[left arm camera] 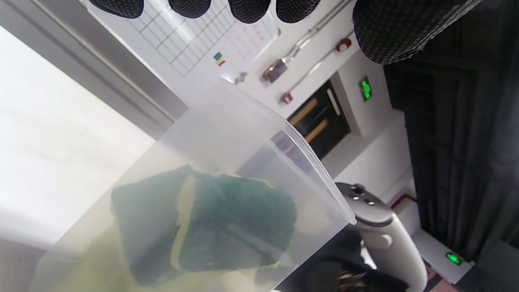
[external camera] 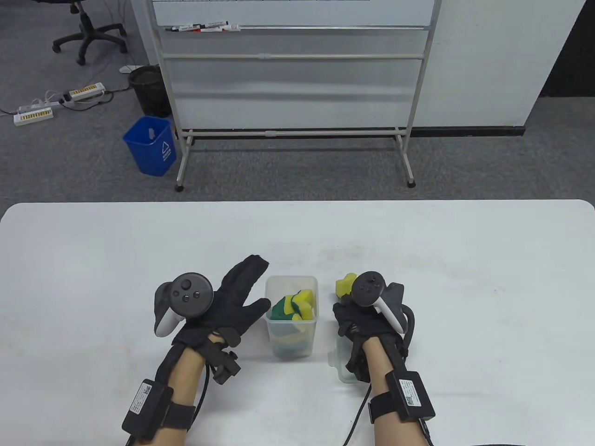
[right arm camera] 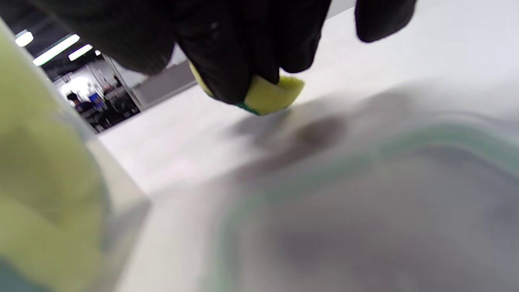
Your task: Squeeze sponges into plastic airtight container
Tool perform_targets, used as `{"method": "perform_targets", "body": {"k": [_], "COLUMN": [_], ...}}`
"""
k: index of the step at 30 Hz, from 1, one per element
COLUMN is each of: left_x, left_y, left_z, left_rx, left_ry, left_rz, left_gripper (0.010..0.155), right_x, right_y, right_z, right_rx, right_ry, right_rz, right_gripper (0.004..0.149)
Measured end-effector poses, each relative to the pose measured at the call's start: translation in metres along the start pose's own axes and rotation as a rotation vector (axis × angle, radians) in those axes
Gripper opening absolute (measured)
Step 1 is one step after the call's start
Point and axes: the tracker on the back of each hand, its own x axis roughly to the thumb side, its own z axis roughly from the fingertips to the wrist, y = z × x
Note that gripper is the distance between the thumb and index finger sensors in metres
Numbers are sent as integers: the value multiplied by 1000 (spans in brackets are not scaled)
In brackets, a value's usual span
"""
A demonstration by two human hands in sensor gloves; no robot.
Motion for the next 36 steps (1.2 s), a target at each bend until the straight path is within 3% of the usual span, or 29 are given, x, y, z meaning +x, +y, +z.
{"method": "perform_targets", "body": {"k": [6,12,17,24,33,36], "left_x": [2,14,28,45,39,39], "left_y": [1,4,6,9,15,17], "left_z": [0,2,4,9,8,9], "left_rx": [28,79,102,162,123,155], "left_ry": [-16,-62,-133,-199,-227,-217], "left_rz": [2,-1,5,-16,166,192], "left_gripper": [77,76,78,76,65,59], "right_x": [4,19,44,77,88,89], "right_y": [-37,-74,-90,-84,-66,-65], "right_z": [21,50,74,91,89,90], "right_rx": [-93,-130,-47,195,320,336], "right_ry": [-109,-306,-514,-713,-769,-779], "right_rz": [-287,-585,-733,-806,-898,-915], "right_gripper": [63,63,62,61,59,60]}}
